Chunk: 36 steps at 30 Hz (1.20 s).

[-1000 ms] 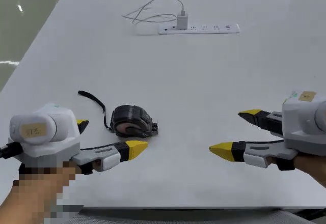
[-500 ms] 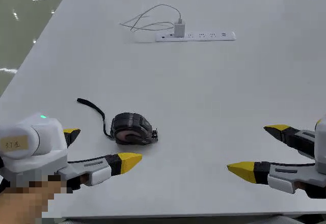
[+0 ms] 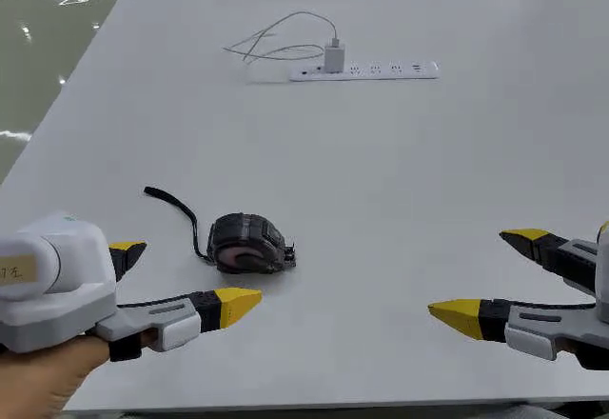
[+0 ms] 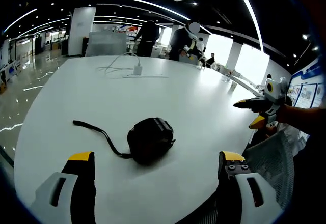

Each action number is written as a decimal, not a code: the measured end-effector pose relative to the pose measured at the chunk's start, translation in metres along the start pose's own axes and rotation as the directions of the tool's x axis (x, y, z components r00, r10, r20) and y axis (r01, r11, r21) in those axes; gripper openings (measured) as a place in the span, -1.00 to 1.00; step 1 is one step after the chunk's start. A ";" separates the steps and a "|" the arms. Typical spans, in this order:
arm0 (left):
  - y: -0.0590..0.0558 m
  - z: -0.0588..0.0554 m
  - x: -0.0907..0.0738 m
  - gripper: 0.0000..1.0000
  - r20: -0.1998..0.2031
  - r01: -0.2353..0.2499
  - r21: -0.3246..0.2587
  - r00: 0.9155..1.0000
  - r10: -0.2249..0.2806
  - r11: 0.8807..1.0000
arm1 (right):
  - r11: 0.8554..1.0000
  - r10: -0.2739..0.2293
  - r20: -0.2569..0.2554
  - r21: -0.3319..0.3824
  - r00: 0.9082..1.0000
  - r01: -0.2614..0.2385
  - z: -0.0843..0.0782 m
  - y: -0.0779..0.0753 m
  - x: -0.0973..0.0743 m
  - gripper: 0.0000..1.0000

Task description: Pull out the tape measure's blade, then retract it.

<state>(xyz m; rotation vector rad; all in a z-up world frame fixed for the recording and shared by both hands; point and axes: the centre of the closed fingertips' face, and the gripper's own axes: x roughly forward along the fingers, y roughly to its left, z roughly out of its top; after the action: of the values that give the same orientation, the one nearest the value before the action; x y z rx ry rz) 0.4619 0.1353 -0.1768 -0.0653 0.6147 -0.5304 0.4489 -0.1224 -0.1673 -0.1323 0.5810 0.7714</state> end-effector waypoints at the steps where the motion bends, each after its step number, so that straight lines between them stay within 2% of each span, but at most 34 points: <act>1: 0.000 -0.001 0.000 0.97 -0.001 -0.001 -0.002 1.000 0.001 1.000 | 1.000 0.002 -0.004 0.000 1.000 -0.002 -0.001 0.001 0.000 0.58; 10: 0.003 -0.006 -0.003 0.97 -0.008 -0.004 -0.022 1.000 0.003 1.000 | 1.000 0.005 -0.001 -0.002 1.000 -0.005 0.001 0.002 0.002 0.59; 36: 0.002 -0.002 -0.005 0.97 -0.010 -0.010 0.000 1.000 0.010 1.000 | 1.000 0.015 -0.007 -0.002 1.000 -0.015 -0.002 0.006 0.006 0.57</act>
<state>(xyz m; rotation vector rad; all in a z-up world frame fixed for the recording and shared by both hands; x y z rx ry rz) 0.4581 0.1399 -0.1766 -0.0594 0.6248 -0.5210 0.4475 -0.1154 -0.1719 -0.1325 0.5883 0.7864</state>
